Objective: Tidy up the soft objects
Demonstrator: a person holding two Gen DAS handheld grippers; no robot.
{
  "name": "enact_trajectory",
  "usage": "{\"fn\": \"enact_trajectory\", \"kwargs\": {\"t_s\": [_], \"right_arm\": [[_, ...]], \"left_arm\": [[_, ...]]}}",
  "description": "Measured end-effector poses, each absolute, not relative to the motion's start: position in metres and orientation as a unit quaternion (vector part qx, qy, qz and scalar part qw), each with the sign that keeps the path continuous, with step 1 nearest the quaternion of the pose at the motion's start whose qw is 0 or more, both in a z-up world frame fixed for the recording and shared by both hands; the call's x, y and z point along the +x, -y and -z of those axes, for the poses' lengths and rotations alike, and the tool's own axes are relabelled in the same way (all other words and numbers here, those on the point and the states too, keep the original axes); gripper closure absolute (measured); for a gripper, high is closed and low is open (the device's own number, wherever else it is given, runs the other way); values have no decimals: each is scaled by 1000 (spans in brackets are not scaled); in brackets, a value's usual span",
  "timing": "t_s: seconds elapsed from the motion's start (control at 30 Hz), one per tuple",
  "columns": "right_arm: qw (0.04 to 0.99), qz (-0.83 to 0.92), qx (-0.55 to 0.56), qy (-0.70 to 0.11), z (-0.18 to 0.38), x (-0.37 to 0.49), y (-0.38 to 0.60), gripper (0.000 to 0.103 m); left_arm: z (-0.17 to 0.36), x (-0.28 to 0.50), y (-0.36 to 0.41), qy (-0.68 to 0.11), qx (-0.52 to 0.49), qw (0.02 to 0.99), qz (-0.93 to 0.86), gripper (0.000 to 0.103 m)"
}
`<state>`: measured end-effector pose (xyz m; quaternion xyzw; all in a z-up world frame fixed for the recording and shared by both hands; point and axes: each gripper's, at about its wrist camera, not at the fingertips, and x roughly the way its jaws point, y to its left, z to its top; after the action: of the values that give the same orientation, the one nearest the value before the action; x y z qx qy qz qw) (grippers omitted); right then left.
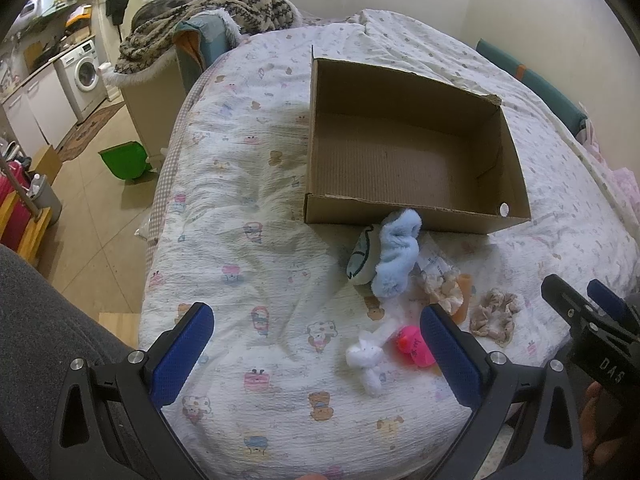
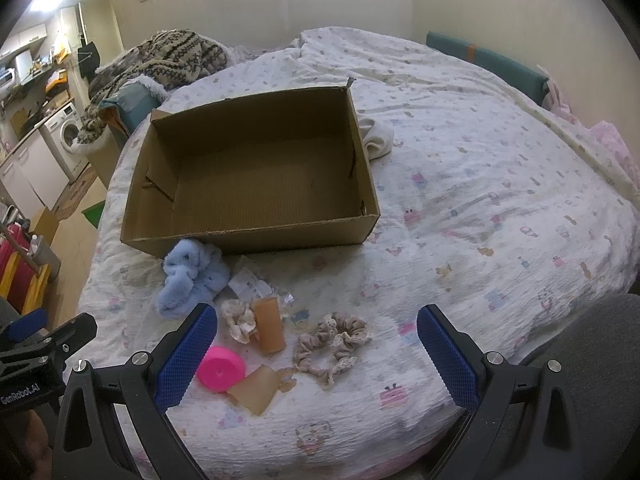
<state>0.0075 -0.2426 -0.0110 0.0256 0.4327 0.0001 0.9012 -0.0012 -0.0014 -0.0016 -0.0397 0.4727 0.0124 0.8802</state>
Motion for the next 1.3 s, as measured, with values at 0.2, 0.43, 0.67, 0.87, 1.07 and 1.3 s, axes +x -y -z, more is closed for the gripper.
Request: {"fn": "enact_trajectory", "kwargs": {"t_s": [0.2,0.43,0.67,0.87,1.07,1.3], "right_arm": [[897,-2,36,-442,9,9,245,0],[873,-19,83,-481,11,25,262,0],[803,-36,157,-573,49,53,286,2],[763,-32,186,-618,75,62,294,11],[733,-41,184,-653,103,64,286,33],[739,-22,112,-664,118,71,265,56]], "left_arm": [[4,0,1,-475,-38,879,-16,0],[19,21,-6,-533,-42,845,-10,0],[63,49,-14,-625,-95,775,10,19],[92,50,15,-654,-74,751,45,27],[120,48,20,-674,-70,735,44,55],[128,39,13,-666,-92,738,49,79]]}}
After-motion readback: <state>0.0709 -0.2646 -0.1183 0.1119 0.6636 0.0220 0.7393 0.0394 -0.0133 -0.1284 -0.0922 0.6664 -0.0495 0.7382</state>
